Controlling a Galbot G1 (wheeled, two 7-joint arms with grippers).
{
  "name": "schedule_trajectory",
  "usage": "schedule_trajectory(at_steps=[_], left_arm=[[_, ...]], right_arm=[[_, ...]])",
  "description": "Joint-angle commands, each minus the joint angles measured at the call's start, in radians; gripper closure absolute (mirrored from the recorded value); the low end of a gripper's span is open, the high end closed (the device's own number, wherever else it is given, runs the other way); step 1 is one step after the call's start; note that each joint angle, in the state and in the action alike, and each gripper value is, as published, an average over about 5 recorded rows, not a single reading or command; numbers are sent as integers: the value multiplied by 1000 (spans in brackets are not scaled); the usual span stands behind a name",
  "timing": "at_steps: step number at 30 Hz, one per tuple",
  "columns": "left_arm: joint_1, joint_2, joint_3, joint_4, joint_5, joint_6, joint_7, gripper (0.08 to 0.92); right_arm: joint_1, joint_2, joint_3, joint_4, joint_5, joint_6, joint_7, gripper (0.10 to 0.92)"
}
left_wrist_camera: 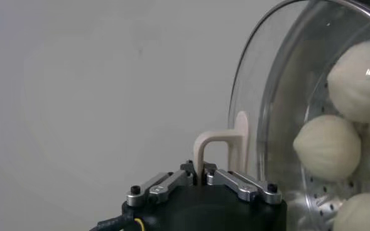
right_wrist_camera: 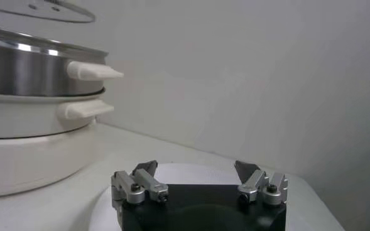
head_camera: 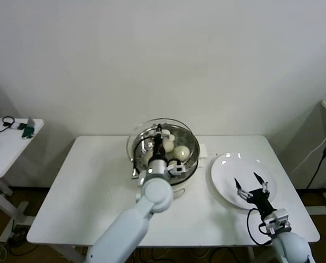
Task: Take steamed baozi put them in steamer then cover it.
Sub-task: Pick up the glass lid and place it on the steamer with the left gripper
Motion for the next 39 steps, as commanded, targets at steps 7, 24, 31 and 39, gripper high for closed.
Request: schedule_trajectory(at_steps=[7, 24, 31, 39], left_arm=[[-29, -60, 9, 141, 0, 49, -31, 849], [-37, -73, 32, 143, 14, 49, -19, 849], [-34, -60, 31, 135, 27, 49, -4, 849], [-34, -61, 30, 142, 37, 49, 2, 849]], right_arm=[[-2, 5, 4, -5, -2, 5, -1, 203], [-9, 9, 19, -7, -1, 11, -4, 203], [-10, 9, 21, -14, -2, 15, -5, 203], [-8, 11, 22, -15, -3, 16, -6, 203]])
